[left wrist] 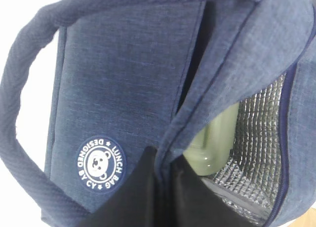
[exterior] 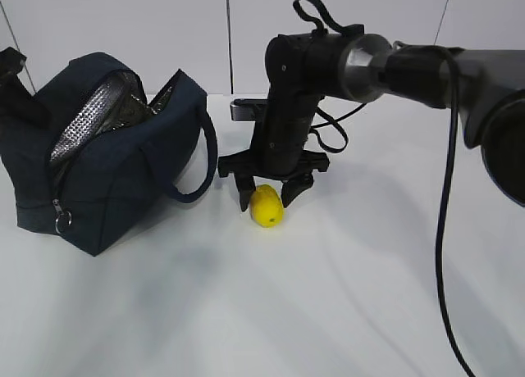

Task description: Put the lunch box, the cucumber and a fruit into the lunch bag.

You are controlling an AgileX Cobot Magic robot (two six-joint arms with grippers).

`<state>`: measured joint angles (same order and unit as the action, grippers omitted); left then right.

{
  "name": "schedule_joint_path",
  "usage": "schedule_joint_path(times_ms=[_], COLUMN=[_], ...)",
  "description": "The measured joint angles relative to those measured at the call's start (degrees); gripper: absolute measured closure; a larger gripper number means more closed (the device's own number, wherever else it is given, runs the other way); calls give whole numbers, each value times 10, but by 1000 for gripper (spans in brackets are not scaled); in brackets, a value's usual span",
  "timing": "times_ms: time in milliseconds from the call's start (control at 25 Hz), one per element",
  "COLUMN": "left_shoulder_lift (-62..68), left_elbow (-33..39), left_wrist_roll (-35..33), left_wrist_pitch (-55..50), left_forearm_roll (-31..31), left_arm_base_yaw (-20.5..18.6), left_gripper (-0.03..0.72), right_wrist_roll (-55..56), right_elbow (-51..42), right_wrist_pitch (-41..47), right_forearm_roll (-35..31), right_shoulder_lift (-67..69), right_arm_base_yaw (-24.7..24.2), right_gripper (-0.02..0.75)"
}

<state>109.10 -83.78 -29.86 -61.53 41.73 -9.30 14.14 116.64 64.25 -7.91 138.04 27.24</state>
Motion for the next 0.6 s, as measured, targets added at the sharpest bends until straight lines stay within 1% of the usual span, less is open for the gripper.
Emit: schedule_joint_path(times_ms=[400,480,600], left_shoulder_lift=[0,0,0], left_elbow=[0,0,0], left_wrist_roll=[0,0,0], left_wrist_pitch=[0,0,0], left_forearm_roll=[0,0,0], left_arm_base_yaw=[0,0,0], left_gripper=[692,692,692], right_wrist_roll=[0,0,0], right_elbow=[0,0,0], right_wrist_pitch=[0,0,0], right_forearm_roll=[0,0,0], right_shoulder_lift=[9,9,9], right_arm_base_yaw=[0,0,0], right_gripper=[210,227,291])
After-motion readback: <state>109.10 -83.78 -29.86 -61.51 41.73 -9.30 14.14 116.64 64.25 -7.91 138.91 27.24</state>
